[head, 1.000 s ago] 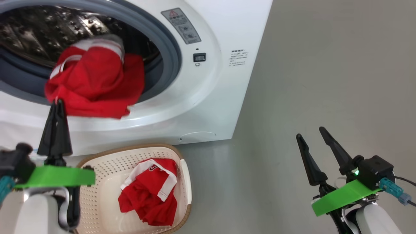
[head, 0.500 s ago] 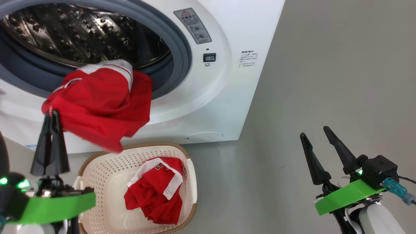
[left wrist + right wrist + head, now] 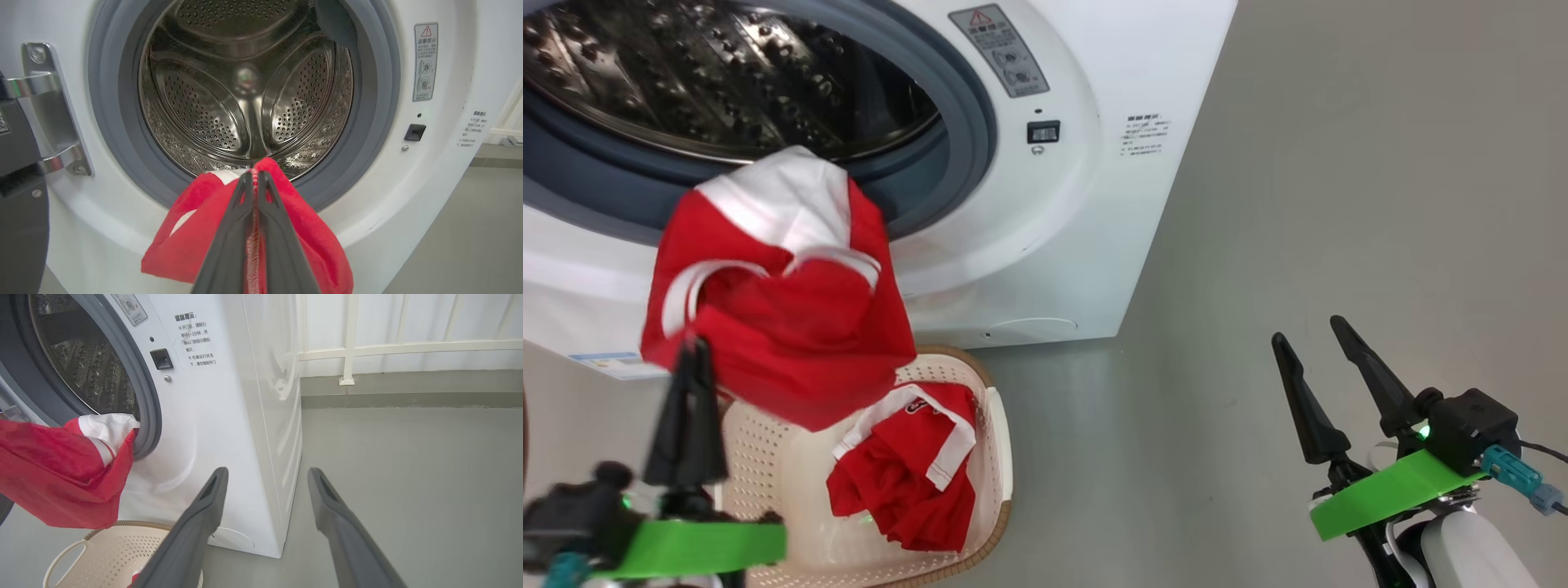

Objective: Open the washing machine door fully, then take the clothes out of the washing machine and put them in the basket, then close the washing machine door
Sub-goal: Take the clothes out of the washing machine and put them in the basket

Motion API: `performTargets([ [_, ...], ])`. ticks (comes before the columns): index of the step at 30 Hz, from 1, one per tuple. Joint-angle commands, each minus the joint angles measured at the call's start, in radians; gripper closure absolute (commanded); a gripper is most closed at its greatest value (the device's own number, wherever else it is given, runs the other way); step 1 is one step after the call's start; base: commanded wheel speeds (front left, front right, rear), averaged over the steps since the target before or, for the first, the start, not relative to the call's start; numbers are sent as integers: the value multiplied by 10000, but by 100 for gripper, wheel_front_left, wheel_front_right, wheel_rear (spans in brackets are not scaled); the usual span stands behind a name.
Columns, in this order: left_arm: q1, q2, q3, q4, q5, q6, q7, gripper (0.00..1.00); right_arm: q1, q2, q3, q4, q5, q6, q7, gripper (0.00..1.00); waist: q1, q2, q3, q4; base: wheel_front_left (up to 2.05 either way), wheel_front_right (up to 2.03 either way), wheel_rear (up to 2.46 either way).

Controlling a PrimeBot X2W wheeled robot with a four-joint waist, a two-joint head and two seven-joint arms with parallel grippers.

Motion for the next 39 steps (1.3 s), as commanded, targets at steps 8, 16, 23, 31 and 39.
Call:
performTargets([
  [8, -669, 52, -537, 2615, -252, -30, -82, 100, -293, 23, 263, -326, -18, 16, -49, 0, 0, 0, 552, -201, 0, 0, 0],
  [16, -1472, 192, -1129, 5207, -471, -30, -82, 100, -527, 93, 258, -366, -49, 16, -49, 0, 0, 0, 975, -425, 0, 0, 0],
  [23, -2116, 267, -1473, 7079, -916, -30, -82, 100, -597, 143, 176, -417, -88, 16, -49, 0, 0, 0, 1274, -477, 0, 0, 0],
  [31, -2868, 338, -1887, 8391, -1299, -31, -82, 100, -745, 154, 218, -476, -104, 16, -49, 0, 0, 0, 1551, -541, 0, 0, 0],
  [39, -3459, 456, -2216, 9427, -1411, -31, -82, 100, -871, 218, 299, -525, -126, 16, -49, 0, 0, 0, 1954, -612, 0, 0, 0],
])
